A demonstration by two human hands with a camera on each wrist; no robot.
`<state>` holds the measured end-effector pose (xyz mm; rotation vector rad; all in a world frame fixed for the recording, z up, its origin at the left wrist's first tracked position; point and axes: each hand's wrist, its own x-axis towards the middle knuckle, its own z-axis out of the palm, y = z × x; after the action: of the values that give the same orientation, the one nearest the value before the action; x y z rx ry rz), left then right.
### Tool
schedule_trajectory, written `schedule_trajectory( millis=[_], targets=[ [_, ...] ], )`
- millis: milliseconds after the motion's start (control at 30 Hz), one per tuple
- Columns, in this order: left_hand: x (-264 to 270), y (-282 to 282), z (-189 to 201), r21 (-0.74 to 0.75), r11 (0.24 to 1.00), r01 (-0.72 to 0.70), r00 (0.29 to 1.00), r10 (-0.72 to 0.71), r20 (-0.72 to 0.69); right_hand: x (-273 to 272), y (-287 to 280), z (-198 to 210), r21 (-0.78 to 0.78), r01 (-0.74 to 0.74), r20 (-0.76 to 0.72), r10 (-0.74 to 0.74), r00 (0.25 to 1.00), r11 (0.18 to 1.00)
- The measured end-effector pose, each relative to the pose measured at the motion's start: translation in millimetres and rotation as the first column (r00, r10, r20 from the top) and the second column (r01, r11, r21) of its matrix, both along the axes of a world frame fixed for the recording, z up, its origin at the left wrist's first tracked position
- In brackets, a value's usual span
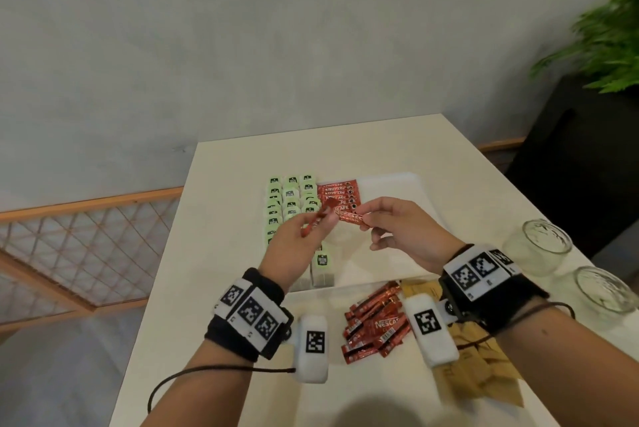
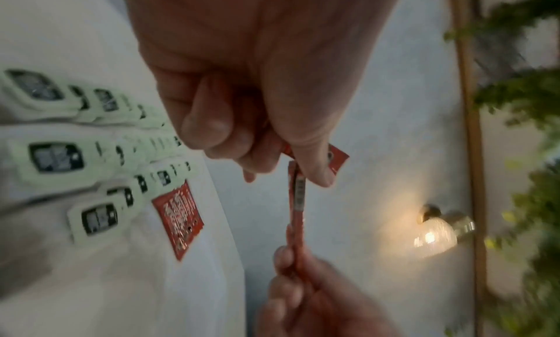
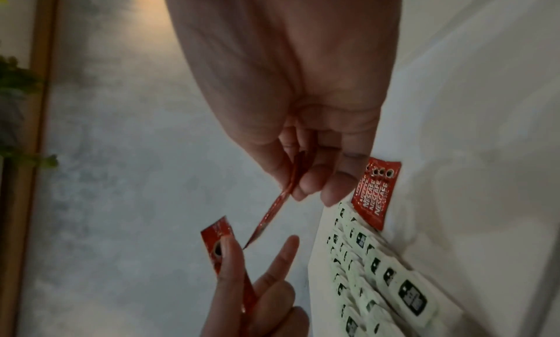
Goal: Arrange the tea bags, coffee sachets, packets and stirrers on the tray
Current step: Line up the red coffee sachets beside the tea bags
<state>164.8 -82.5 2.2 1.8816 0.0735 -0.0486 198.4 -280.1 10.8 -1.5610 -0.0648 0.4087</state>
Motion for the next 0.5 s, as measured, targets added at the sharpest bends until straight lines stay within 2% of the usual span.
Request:
schedule_trajectory(
  millis=[67,133,300,500],
  targets=[
    [-3.7,5.5,1.6,-0.222,0.973,-0.060,0.994,0.038,-0.105,-1.8,-3.5,1.1,-0.030,-0.013,0.064,0.015,0.998,0.999],
    [-6.8,9.0,5.9,-0.331,0.942,-0.061,0.988,0.011,-0.151,-3.4,-4.9,1.7,-0.054,-0.024,0.115,0.030,0.993,0.998],
    [-8.7,1.6,11.4,-0.161,0.985,-0.068,0.995,0.056,-0.080,-3.6,-3.0,3.7,-0.098,-0.026,0.197,0.045,0.979,0.995],
    [-7.8,-8.9,4.2,-0.077,0.993,-0.093,0.996,0.091,-0.021,-4.4,3.0,7.5,-0.171,-0.094,0.187,0.126,0.974,0.981]
  ],
)
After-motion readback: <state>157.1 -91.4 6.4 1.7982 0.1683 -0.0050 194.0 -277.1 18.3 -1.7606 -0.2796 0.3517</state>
